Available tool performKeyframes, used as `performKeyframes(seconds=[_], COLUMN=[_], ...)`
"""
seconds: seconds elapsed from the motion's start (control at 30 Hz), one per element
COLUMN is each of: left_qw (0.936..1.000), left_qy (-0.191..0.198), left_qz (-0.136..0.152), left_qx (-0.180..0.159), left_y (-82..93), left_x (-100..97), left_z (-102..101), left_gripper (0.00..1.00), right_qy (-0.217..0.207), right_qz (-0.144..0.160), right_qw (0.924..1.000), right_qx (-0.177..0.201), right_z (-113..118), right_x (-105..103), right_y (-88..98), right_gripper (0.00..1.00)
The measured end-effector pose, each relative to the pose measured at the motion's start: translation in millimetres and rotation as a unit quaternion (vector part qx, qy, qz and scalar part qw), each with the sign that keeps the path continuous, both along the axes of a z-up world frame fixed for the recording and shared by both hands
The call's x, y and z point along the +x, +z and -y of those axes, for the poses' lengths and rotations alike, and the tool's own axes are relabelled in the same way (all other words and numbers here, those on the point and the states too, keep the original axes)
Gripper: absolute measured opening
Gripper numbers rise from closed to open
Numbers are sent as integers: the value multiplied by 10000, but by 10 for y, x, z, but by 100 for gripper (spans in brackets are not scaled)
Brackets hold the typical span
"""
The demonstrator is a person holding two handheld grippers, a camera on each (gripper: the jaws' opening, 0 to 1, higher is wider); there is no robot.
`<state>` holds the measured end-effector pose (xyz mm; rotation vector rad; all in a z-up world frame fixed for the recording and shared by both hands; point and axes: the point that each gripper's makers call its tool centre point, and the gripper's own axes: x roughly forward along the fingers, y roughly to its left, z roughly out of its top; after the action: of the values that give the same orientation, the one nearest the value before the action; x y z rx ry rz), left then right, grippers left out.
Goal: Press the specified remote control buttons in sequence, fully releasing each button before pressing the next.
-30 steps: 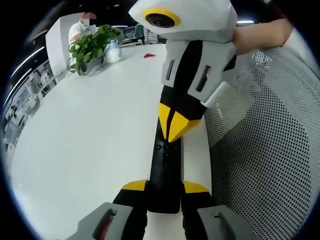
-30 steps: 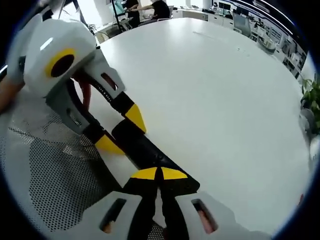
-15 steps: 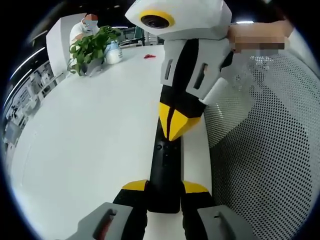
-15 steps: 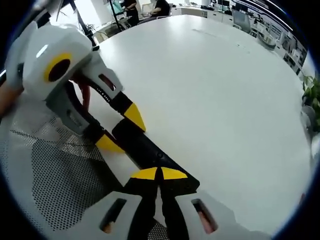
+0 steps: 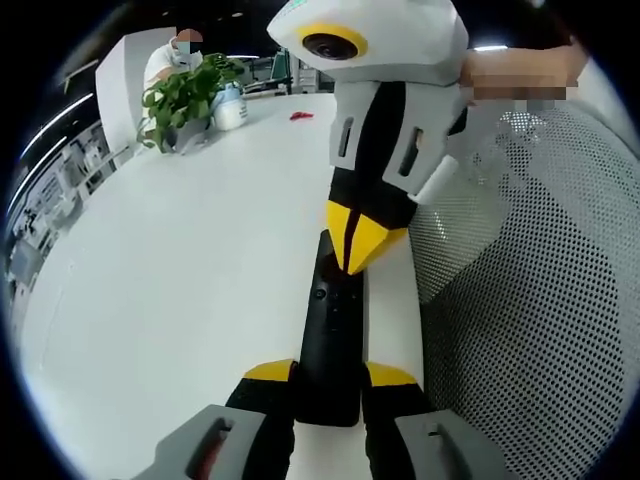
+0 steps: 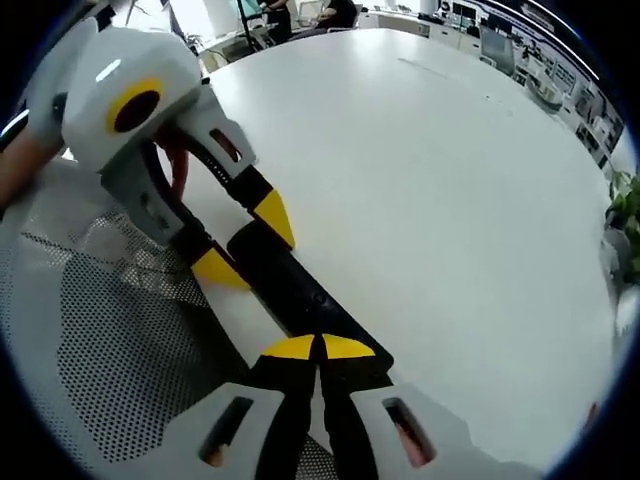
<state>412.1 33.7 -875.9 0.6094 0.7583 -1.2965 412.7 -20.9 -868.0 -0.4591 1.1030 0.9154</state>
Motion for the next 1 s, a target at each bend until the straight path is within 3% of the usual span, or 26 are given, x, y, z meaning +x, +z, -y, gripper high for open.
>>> performKeyframes(seconds=[0.23,0.77,1.0], left_qw=[10000,10000,10000], left_qy=[-48,-58,-59], left_qz=[-3,-8,-8], left_qx=[-1,47,47], left_y=[0,-5,-5], left_x=[0,1,2], left_z=[-2,4,4], left_gripper=[25,25,25], right_qy=[-51,247,158], right_qz=[-196,35,21], right_qw=[9998,9993,9995], right_qx=[-43,-288,-275], right_z=[36,5,16], right_x=[-30,-43,-17], right_y=[-6,-31,-27], right_gripper=[0,0,0])
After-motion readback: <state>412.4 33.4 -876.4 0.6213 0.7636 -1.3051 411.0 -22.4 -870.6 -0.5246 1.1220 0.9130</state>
